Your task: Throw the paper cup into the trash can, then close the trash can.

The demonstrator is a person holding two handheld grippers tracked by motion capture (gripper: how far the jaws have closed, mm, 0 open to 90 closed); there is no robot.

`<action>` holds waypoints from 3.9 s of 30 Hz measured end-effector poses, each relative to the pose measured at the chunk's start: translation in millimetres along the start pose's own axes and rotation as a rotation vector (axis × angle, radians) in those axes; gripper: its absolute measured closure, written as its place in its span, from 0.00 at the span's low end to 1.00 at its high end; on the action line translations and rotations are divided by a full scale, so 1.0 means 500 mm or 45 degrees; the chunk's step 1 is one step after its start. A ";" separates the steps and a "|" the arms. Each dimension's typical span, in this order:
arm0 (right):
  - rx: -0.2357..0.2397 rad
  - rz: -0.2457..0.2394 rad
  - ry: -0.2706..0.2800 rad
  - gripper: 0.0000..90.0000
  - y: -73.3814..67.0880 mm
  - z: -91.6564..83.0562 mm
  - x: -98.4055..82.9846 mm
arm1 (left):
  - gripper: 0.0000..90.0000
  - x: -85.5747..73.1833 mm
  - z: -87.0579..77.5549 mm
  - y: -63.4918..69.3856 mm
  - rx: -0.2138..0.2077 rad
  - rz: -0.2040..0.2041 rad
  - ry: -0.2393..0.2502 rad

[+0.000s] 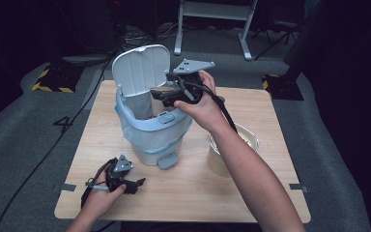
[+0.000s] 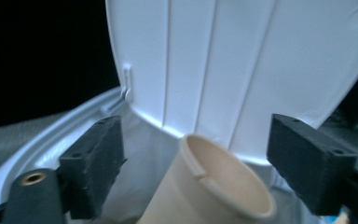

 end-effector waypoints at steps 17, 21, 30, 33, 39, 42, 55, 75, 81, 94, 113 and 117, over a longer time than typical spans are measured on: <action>-0.086 -0.001 0.014 0.27 0.067 -0.088 -0.013 | 0.18 0.000 0.000 -0.001 0.004 0.001 0.001; -0.099 -0.030 -0.007 0.30 0.075 -0.112 -0.023 | 0.18 0.000 0.000 -0.001 0.004 0.000 0.002; -0.097 -0.025 -0.031 0.32 0.094 -0.200 -0.043 | 0.18 -0.001 -0.002 -0.001 -0.017 0.007 -0.002; -0.101 -0.017 -0.041 0.29 0.108 -0.242 -0.056 | 0.18 -0.002 -0.003 -0.002 -0.027 0.018 -0.004; -0.136 -0.010 -0.055 0.28 0.133 -0.310 -0.088 | 0.17 -0.003 -0.004 -0.003 -0.023 0.021 -0.007; -0.158 0.003 -0.068 0.27 0.148 -0.345 -0.110 | 0.17 -0.004 -0.005 -0.003 -0.018 0.021 -0.008; -0.240 0.091 -0.134 0.28 0.207 -0.463 -0.236 | 0.17 -0.005 -0.006 -0.007 -0.024 0.010 -0.005; -0.435 0.291 -0.313 0.30 0.230 -0.531 -0.546 | 0.18 -0.003 -0.005 -0.010 0.018 -0.011 0.002; -0.450 0.292 -0.427 0.28 0.212 -0.500 -0.647 | 0.17 -0.002 -0.005 -0.011 0.015 -0.017 0.002; -0.481 0.205 -0.571 0.22 0.191 -0.455 -0.739 | 0.28 0.000 -0.008 -0.014 0.049 -0.050 0.039; -0.497 0.287 -0.549 0.17 0.195 -0.456 -0.767 | 0.34 -0.003 -0.034 -0.005 0.012 -0.037 0.061; -0.498 0.288 -0.548 0.17 0.195 -0.456 -0.767 | 0.36 0.003 -0.045 0.003 -0.010 -0.019 0.070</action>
Point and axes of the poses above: each handheld gripper's, and its own axes: z roughly forward along the jaws, x roughly out of its top, y roughly to its right, the point moved 8 cm from there along z, roughly forward along the jaws, and after that the axes turned 11 degrees about -x, right-handed, at the moved point
